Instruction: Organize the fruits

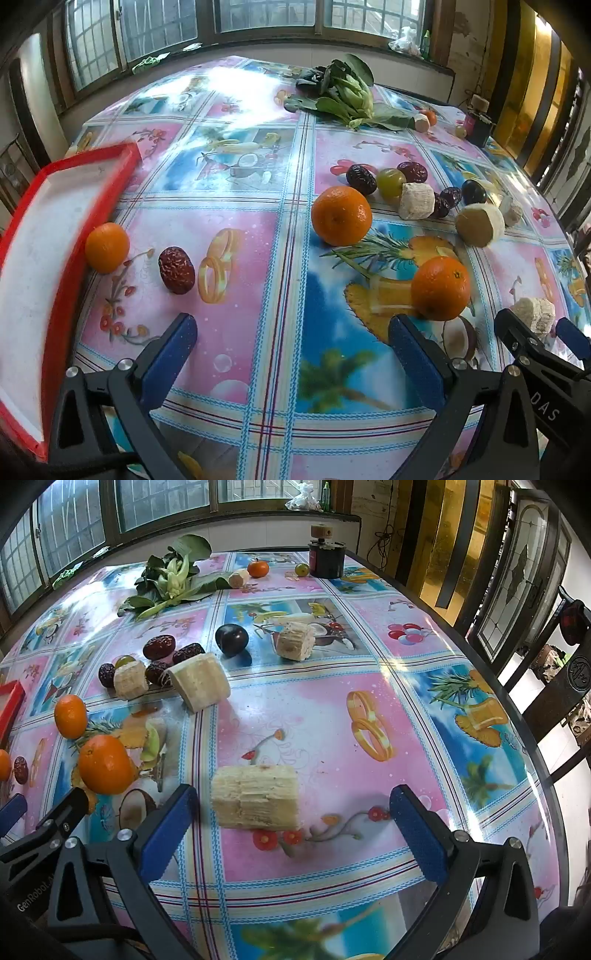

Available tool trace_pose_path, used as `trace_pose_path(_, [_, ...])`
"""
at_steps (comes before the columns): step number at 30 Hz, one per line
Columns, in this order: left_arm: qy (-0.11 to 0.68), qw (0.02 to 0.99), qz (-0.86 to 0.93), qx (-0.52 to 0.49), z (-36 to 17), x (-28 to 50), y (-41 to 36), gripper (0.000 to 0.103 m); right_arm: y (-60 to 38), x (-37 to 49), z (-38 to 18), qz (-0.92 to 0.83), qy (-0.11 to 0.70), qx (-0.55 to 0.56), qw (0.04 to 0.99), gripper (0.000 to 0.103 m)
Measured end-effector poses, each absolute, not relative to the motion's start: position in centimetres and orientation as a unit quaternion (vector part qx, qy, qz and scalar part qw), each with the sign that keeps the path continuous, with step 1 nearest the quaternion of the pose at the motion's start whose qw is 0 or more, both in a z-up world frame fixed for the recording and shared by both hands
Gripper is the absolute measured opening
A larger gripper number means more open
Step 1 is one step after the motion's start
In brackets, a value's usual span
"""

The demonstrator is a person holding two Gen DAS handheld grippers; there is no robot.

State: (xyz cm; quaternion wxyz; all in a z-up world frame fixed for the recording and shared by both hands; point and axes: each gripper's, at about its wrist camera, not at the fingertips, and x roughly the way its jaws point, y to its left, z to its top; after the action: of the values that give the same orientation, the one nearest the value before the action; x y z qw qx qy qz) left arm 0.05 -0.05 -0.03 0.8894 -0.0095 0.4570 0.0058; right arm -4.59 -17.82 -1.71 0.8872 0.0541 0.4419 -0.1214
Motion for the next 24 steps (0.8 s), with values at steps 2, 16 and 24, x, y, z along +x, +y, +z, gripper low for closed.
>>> trace_pose_path(2, [0.457, 0.889, 0.006, -0.01, -0.05, 0.11, -0.09, 0.103, -17.84, -4.57, -1.71, -0.121, 0.442, 0.055, 0.887, 0.103])
trace_pose_path(16, [0.455, 0.89, 0.005, -0.011, -0.04, -0.2, 0.16, 0.103, -17.83, -4.57, -1.77, -0.122, 0.44, 0.054, 0.888, 0.103])
trace_pose_path(24, [0.455, 0.89, 0.005, -0.011, -0.03, -0.2, 0.15, 0.103, -17.82, -4.56, -1.77, -0.122, 0.44, 0.054, 0.888, 0.103])
